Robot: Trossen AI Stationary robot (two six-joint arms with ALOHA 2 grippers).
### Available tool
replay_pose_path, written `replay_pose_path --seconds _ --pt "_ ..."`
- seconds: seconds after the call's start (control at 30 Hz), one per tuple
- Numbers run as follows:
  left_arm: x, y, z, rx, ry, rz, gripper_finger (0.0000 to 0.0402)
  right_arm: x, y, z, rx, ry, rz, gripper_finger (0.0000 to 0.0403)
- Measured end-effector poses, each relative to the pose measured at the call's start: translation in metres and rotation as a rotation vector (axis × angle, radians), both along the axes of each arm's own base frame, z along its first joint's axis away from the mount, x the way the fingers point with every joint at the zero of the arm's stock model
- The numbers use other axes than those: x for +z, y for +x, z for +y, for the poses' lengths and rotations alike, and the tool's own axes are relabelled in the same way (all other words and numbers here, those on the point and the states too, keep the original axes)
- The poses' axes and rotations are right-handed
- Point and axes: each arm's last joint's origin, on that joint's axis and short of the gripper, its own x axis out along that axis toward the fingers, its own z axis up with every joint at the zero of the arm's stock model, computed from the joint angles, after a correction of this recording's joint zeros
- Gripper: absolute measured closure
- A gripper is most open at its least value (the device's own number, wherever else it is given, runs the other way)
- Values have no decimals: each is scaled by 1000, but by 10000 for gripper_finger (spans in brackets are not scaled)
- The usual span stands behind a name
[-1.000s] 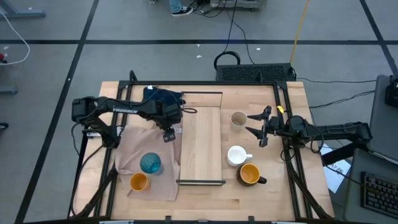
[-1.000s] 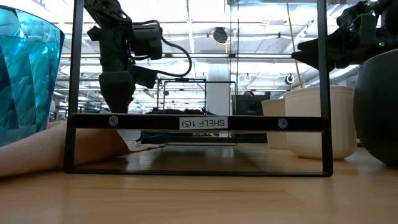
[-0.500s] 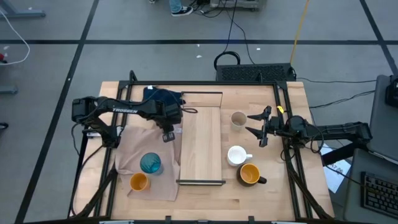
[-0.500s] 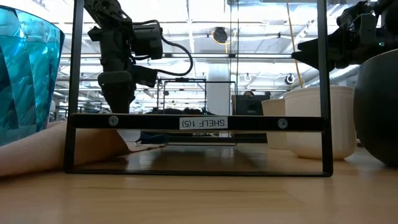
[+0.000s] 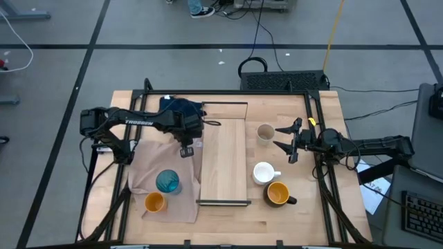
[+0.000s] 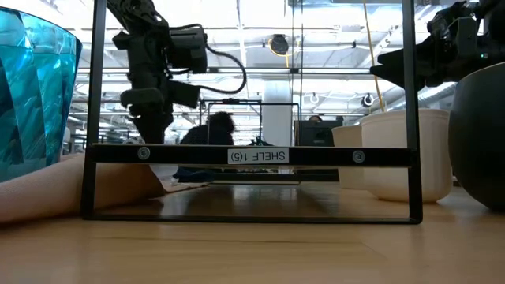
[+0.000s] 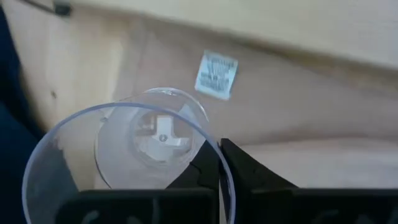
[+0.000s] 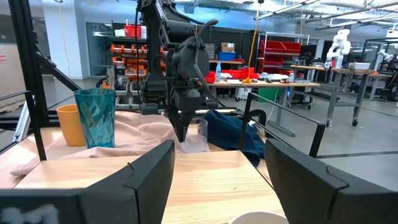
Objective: Stack small to large cups/mugs on shelf
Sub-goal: Put the transparent glass on the shelf
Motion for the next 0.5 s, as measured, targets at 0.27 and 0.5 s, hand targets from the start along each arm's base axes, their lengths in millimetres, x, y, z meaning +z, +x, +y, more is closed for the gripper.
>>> replay_pose_path --seconds 0.27,0.5 --pt "34 13 3 -21 21 -40 400 0 0 0 0 0 0 161" --pt "85 13 3 -58 96 40 400 0 0 0 0 -1 0 161"
